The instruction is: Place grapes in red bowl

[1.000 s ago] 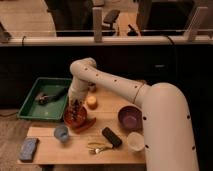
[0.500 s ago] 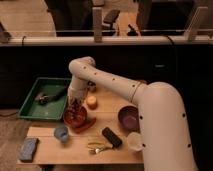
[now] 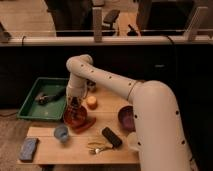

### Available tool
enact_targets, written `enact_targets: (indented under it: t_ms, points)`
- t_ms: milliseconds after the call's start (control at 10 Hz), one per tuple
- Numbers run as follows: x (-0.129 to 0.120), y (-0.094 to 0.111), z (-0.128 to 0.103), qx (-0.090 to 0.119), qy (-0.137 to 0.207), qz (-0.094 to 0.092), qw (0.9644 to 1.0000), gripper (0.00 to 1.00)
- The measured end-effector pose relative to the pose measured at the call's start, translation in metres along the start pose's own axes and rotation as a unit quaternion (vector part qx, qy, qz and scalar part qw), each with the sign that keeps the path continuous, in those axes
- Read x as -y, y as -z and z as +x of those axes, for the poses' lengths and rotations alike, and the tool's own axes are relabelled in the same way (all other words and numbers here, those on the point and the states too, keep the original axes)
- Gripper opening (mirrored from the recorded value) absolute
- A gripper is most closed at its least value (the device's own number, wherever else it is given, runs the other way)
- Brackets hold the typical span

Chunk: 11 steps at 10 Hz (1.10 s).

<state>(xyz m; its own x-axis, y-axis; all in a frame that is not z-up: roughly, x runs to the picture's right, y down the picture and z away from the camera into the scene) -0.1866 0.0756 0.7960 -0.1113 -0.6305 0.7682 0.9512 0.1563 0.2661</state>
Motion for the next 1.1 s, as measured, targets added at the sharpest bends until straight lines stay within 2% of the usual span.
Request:
enact_targets:
  t_ms: [1100]
  points:
    - [-0.0056, 0.0042, -0.0045, -0.003, 0.014, 0.011, 0.9998, 0.8]
